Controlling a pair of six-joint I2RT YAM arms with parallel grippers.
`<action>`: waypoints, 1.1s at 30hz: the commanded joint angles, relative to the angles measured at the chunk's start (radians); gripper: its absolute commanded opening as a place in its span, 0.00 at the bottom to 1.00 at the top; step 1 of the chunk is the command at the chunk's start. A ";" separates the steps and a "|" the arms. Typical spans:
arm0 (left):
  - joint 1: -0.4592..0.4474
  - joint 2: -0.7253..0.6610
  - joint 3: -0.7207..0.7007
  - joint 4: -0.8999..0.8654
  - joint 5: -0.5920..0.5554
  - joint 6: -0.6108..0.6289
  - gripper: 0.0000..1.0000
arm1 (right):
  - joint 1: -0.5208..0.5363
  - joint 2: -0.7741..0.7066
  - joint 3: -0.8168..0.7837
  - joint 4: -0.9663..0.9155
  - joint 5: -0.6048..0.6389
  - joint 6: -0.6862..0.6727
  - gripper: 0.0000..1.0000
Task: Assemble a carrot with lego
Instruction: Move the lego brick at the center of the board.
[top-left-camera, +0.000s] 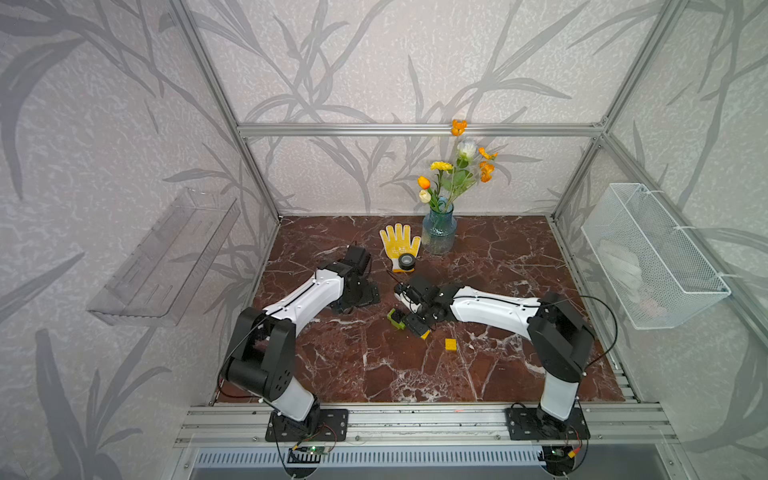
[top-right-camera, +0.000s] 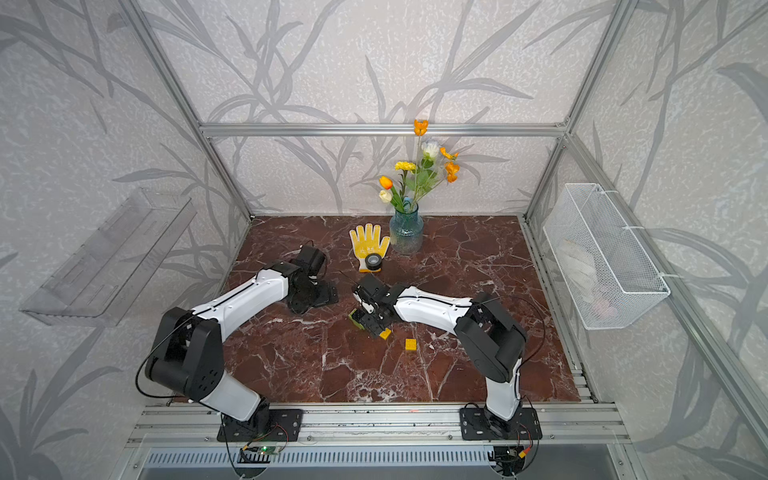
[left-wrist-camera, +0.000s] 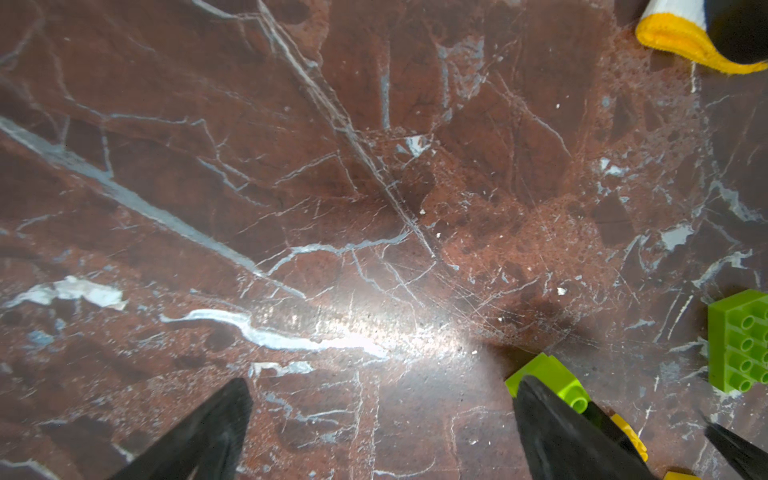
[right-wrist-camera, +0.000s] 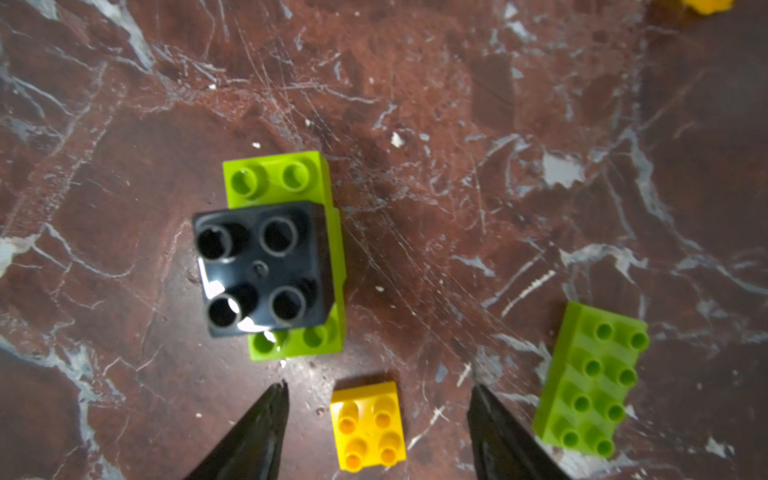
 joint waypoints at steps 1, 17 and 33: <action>0.006 -0.055 0.005 -0.056 -0.036 0.008 1.00 | -0.005 0.039 0.041 -0.022 0.028 0.011 0.70; 0.017 -0.056 -0.034 -0.044 -0.029 0.017 1.00 | -0.022 0.168 0.231 -0.080 0.089 -0.018 0.70; 0.017 -0.033 -0.007 -0.036 0.003 0.036 1.00 | -0.243 0.074 0.059 -0.036 0.051 -0.042 0.70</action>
